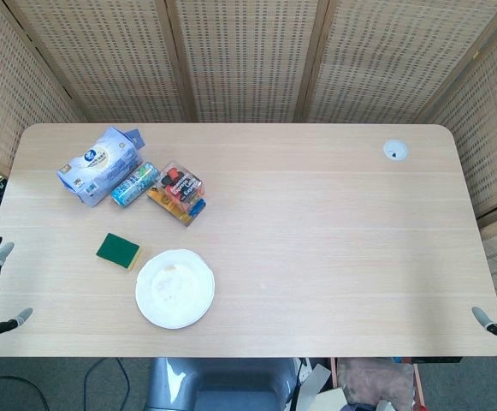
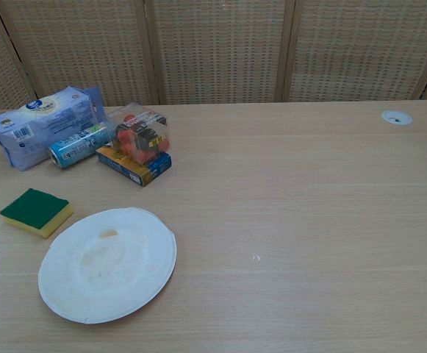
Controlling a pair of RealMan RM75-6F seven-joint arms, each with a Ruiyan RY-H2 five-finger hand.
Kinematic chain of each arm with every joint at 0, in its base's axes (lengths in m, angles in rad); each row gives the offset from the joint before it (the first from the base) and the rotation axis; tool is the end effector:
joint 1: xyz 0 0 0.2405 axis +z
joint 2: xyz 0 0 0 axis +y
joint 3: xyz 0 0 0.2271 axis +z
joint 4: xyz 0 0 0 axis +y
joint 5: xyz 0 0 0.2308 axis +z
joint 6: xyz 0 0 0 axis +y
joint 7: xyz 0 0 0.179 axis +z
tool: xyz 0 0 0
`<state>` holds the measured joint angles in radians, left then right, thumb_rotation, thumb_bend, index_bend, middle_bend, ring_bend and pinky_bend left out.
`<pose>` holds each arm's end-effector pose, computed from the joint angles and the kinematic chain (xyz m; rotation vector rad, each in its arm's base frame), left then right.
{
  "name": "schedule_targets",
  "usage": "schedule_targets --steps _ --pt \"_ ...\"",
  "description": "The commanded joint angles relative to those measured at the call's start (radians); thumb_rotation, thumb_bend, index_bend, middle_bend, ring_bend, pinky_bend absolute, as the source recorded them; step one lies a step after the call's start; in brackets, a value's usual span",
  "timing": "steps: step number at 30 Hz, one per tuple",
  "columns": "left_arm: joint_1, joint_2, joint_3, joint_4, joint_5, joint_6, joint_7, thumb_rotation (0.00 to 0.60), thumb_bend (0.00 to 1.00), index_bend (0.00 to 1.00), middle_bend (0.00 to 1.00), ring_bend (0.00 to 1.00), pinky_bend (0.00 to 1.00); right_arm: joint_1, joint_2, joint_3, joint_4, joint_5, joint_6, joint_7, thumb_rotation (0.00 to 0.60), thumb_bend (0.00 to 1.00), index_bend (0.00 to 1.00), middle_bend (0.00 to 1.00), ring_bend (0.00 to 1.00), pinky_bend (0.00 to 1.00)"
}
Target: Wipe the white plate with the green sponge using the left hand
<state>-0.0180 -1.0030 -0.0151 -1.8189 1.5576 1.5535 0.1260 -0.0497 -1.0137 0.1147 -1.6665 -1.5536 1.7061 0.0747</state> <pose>-0.2624 0.1871 0.1436 -1.3917 -0.8697 -0.8815 -0.2856 -0.1858 0.1953 1.2063 -0.7521 1.0299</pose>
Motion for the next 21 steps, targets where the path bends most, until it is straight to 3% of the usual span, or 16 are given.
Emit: schedule_targets --steps 1,7,10,15,18,21 --pt "-0.002 -0.003 -0.002 0.0 -0.007 -0.005 0.008 0.6 0.0 0.0 0.0 0.0 0.0 0.001 0.001 0.001 -0.001 0.002 -0.001 0.001 0.6 0.0 0.0 0.0 0.0 0.0" --pt "-0.041 -0.008 -0.014 0.023 -0.062 -0.087 0.023 0.6 0.0 0.0 0.0 0.0 0.0 0.0 0.0 0.0 -0.002 0.001 -0.001 -0.004 0.6 0.0 0.0 0.0 0.0 0.0" --pt "-0.111 -0.041 -0.051 0.081 -0.127 -0.193 0.032 0.6 0.0 0.0 0.0 0.0 0.0 0.006 -0.007 0.003 -0.003 0.009 -0.01 -0.026 0.6 0.0 0.0 0.0 0.0 0.0" --pt "-0.279 -0.185 -0.111 0.327 -0.153 -0.382 0.024 0.6 0.0 0.0 0.0 0.0 0.02 0.02 -0.021 0.011 -0.009 0.031 -0.036 -0.071 0.6 0.0 0.0 0.0 0.0 0.0" --pt "-0.387 -0.293 -0.082 0.553 -0.069 -0.506 -0.092 0.6 0.0 0.0 0.0 0.0 0.14 0.027 -0.031 0.019 -0.012 0.056 -0.05 -0.099 0.6 0.0 0.0 0.0 0.0 0.0" --pt "-0.453 -0.378 -0.04 0.727 0.005 -0.567 -0.211 0.6 0.0 0.02 0.01 0.0 0.16 0.034 -0.038 0.027 -0.011 0.081 -0.066 -0.117 0.6 0.0 0.0 0.0 0.0 0.0"
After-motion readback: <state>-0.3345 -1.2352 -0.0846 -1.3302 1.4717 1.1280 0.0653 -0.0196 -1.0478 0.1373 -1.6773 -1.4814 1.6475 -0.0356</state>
